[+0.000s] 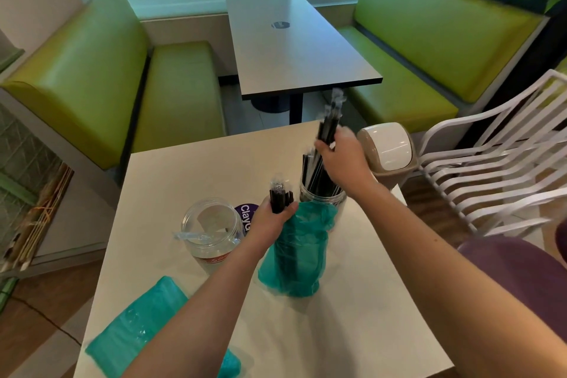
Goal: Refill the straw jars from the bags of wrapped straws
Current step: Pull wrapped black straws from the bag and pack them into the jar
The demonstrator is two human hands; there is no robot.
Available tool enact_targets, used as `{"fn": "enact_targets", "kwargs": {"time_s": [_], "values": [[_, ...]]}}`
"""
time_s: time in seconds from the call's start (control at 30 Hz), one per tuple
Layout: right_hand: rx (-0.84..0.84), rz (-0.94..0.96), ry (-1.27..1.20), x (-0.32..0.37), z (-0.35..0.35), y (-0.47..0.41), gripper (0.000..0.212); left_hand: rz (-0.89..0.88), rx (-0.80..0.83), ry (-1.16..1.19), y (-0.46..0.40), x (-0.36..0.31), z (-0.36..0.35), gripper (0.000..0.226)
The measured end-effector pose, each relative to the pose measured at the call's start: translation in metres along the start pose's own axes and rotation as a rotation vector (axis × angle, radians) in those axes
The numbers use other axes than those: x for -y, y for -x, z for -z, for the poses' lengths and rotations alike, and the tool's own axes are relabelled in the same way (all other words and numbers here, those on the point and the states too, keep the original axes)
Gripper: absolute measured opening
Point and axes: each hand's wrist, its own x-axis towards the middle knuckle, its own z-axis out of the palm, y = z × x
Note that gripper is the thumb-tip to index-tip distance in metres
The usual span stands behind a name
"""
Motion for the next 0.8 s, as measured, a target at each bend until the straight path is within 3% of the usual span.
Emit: {"fn": "enact_targets", "kwargs": {"time_s": [0.2, 0.37, 0.53, 0.67, 0.8], "values": [[0.186, -0.112, 0.131, -0.026, -0.030, 0.012, 0.026, -0.015, -0.007, -0.004, 0.001, 0.002, 0.001, 0.040], [0.058, -0.087, 0.011, -0.012, -0.028, 0.005, 0.045, 0.003, -0.020, 0.007, 0.000, 0.001, 0.003, 0.042], [-0.088, 0.050, -0.093, 0.003, -0.026, -0.001, 0.030, 0.014, -0.016, 0.020, 0.000, 0.001, 0.004, 0.042], [-0.005, 0.028, 0.059, -0.012, -0.038, 0.006, 0.018, 0.003, -0.022, 0.018, -0.001, 0.000, 0.004, 0.042], [0.069, 0.027, 0.185, -0.021, -0.045, 0.013, 0.032, 0.006, -0.018, 0.039, 0.000, 0.000, 0.006, 0.041]]}}
